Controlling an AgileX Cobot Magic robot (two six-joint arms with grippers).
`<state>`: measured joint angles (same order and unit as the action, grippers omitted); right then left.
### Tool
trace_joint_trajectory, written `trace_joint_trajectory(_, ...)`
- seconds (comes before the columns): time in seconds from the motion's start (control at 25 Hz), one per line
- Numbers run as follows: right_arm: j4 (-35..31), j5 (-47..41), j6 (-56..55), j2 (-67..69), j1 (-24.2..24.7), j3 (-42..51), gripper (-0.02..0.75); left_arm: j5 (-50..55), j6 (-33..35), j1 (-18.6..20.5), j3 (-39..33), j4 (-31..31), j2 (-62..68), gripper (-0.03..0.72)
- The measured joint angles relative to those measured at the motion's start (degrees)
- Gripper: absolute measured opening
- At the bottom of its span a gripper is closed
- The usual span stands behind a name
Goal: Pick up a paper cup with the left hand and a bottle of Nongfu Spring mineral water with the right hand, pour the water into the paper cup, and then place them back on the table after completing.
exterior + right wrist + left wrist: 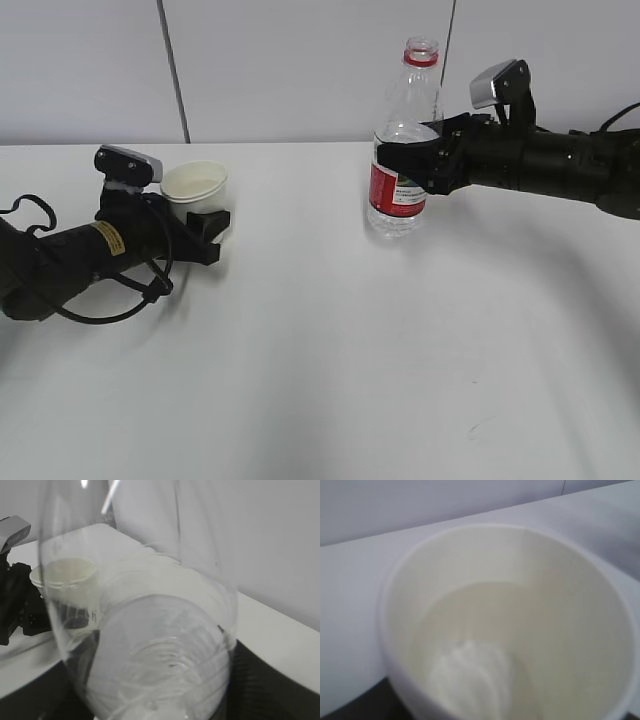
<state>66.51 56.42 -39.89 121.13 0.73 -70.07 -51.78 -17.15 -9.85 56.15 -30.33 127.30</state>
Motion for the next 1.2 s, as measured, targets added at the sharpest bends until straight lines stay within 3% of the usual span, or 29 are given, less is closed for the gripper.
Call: trace_joint_trajectory(1.2,0.1,0.2,0.0,0.0,0.0,0.0,0.471,-1.6,0.4,0.0,0.0,2.2,2.1,0.381)
